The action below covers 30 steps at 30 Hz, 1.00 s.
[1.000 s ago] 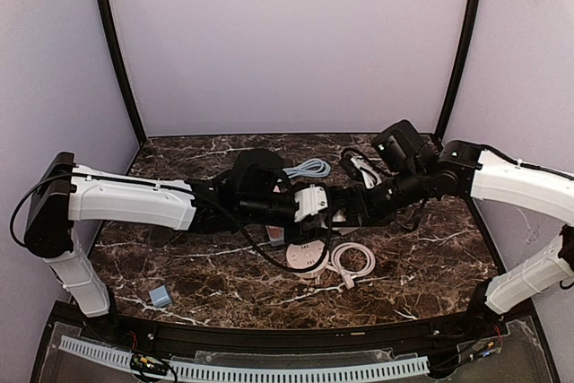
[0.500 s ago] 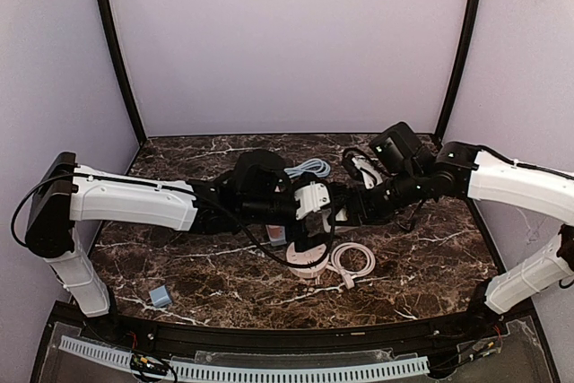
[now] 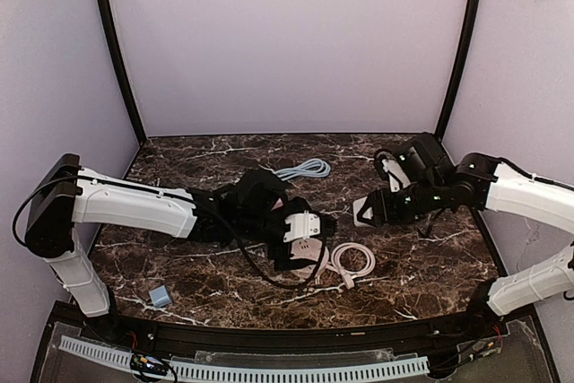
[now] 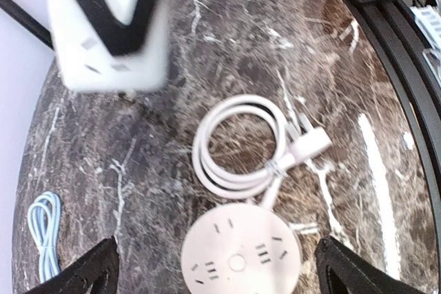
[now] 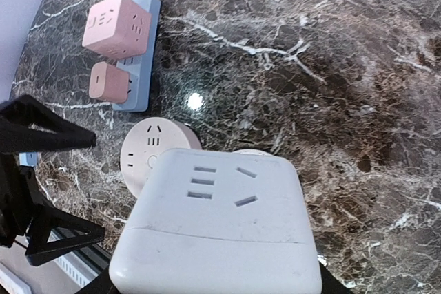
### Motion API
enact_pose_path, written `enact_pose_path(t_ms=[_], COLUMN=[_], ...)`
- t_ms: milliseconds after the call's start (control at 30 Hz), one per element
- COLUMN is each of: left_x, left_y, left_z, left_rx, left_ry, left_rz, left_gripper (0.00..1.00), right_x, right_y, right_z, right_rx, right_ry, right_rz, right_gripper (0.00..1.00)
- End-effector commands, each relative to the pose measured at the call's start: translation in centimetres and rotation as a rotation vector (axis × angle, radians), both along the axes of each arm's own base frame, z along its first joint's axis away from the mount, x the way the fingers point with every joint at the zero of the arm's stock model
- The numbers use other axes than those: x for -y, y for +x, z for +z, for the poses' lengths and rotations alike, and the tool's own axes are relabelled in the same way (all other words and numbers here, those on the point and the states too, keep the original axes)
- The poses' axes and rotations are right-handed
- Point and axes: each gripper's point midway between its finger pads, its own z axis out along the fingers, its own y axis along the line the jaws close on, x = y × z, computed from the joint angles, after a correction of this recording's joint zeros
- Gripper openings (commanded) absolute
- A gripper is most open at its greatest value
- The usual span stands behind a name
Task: Insert the plug
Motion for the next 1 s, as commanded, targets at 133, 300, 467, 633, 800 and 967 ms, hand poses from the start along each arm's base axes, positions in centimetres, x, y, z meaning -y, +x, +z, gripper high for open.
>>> enact_pose_path(t_ms=[133,300,467,633,800,967], left_x=[-2.9,-0.8,1.4,3.3,4.9,5.6], left_y=[-3.1,-3.6,-4.0,-4.6,-4.1,-3.2], left_z=[-3.9,-4.8,-6.3,-7.5,-9.2,-10.6], left_rx=[0.007,-0.03,-0.005,0.021,0.056,0.065], left_ry=[0.276,0.306,0.323,0.367,0.432,0.493], left_rz=[-0.247,-0.365,-0.43,-0.473,-0.496,-0.486], left_gripper=[0.95,0.88,0.86,0.86,0.82,0.75], right_x=[2.9,4.2,4.9,5.3,5.6,5.7], right_y=[1.2,1.2,0.9,0.7,0.3,0.0], right_z=[2.2,3.1,3.9,4.3,4.1,4.1], right_rx=[0.112,0.156,0.176,0.19,0.192,0.192], right_ry=[-0.016,-0.027,-0.018,-0.009,-0.004,0.007], right_rz=[-0.088,-0.124,-0.137,-0.142,-0.139,-0.139], right_gripper=[0.03,0.03,0.03,0.03,0.03,0.03])
